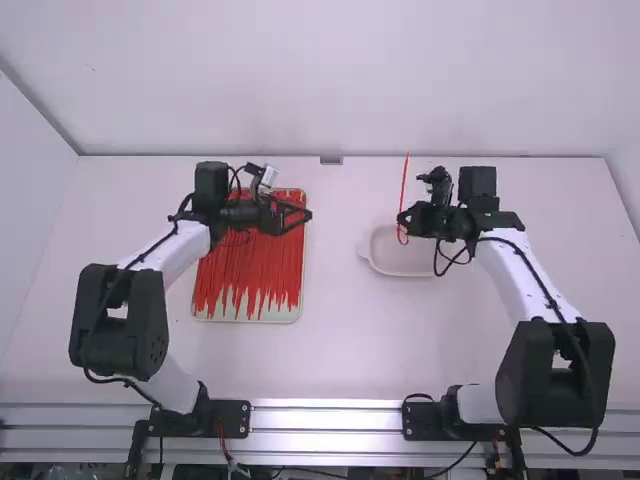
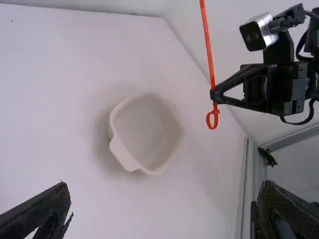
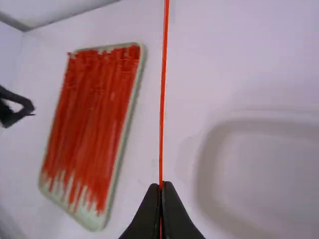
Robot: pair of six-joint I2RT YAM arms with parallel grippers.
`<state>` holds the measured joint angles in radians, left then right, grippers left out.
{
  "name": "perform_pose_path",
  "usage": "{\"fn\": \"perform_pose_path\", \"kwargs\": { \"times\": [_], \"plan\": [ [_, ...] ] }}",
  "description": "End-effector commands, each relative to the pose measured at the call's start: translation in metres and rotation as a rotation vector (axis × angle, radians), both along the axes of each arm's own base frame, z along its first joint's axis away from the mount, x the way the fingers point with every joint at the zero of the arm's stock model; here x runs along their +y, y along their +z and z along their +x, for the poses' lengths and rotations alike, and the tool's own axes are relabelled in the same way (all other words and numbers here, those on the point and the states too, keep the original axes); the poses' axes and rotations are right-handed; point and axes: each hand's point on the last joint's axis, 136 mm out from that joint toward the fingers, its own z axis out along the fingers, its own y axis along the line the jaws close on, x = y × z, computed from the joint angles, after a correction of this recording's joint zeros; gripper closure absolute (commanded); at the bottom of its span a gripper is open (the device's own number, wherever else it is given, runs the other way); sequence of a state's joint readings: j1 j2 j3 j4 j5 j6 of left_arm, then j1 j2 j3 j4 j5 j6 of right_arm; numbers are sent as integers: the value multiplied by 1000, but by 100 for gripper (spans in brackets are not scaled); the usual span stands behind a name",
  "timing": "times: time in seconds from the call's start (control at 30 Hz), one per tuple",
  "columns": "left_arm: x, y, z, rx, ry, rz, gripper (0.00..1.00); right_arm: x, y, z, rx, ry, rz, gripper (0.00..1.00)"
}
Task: Fasten the cable tie
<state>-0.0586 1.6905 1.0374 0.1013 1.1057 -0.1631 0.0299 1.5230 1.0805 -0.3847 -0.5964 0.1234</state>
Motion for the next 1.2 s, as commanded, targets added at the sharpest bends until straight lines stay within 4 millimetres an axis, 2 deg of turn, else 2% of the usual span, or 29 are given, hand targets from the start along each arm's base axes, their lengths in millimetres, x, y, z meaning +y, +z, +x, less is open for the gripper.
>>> {"fn": "perform_pose_path", "kwargs": {
  "times": [0.0, 0.1, 0.3, 0.53, 0.73, 0.77, 0.83, 0.87, 0.9, 1.07, 1.17],
  "plan": [
    [-3, 0, -1, -25, -9, 11, 1, -2, 0, 12, -47, -21, -86, 100],
    [1, 1, 0, -30, -1, 11, 1, 4, -14, 20, -39, -7, -85, 100],
    [-1, 0, -1, -24, -4, 12, 1, 3, -60, 31, 54, -23, -81, 100],
    [0, -4, -1, -10, 4, 24, 1, -1, -105, 32, 142, -33, -112, 100],
    [0, -4, -1, -13, 6, 25, 1, 0, -115, 33, 168, -46, -102, 100],
    [0, -4, 0, -12, 7, 26, 1, 0, -114, 34, 163, -47, -102, 93],
    [0, -4, -1, -11, 7, 26, 1, 0, -113, 35, 160, -48, -102, 88],
    [0, -4, -1, -11, 7, 26, 1, -1, -113, 35, 158, -49, -101, 80],
    [0, -4, -1, -11, 7, 26, 1, -3, -113, 36, 158, -54, -101, 0],
    [5, -4, 1, -8, 18, 23, 1, -10, -114, 30, 200, -73, -76, 0],
    [17, 0, 4, 55, 58, -12, 1, -9, -103, 21, 224, -44, -1, 0]
  ]
}}
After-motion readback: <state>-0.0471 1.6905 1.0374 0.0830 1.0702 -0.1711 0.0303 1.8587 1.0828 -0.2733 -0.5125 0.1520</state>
